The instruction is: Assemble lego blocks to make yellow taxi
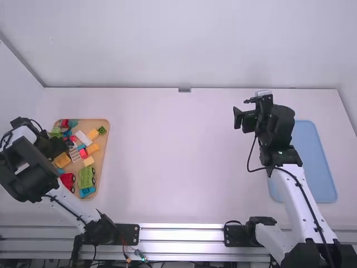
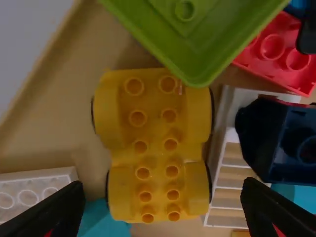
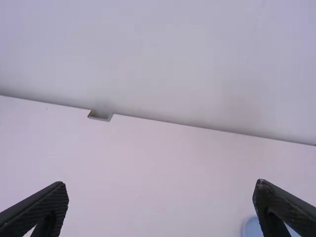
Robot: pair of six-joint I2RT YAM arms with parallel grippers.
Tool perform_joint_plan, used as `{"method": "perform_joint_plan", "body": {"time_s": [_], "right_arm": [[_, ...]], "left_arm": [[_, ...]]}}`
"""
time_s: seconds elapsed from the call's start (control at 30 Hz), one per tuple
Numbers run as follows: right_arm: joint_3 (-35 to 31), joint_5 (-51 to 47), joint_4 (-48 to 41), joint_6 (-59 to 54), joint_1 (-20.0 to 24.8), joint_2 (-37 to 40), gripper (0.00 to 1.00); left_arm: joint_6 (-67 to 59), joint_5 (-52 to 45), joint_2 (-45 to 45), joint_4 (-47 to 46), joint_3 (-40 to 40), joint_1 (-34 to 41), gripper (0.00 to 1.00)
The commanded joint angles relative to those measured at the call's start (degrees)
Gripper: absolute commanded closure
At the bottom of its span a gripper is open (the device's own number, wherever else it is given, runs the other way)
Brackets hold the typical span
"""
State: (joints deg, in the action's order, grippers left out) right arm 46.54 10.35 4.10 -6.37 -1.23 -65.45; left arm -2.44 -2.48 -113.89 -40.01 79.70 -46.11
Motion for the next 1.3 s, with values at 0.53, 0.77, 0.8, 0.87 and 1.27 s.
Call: {"method": "perform_joint_plan", "body": {"time_s": [0.53, 0.77, 0.8, 0.87, 1.27], "right_arm": [[2.45, 0.35, 0.44, 0.13, -0.33, -0.24, 0.01], [2.45, 0.35, 0.37, 0.11, -0.33, -0.24, 0.01], [2.45, 0.35, 0.39, 0.13, -0.33, -0.24, 0.01], [2.45, 0.35, 0.39, 0.13, -0.33, -0.24, 0.01], [2.45, 0.37, 0.42, 0.15, -0.33, -0.24, 0.01]], "left_arm": [[1.11, 3.41, -0.46, 2.34, -3.3, 0.37, 0.22], [0.07, 3.39, -0.46, 5.99, -6.08, 0.17, 0.22], [0.09, 3.34, -0.46, 6.36, -6.36, -0.09, 0.22], [0.07, 3.37, -0.46, 6.93, -6.71, -0.31, 0.23], [0.02, 2.95, -0.44, 5.31, -4.31, -0.2, 0.18]]}}
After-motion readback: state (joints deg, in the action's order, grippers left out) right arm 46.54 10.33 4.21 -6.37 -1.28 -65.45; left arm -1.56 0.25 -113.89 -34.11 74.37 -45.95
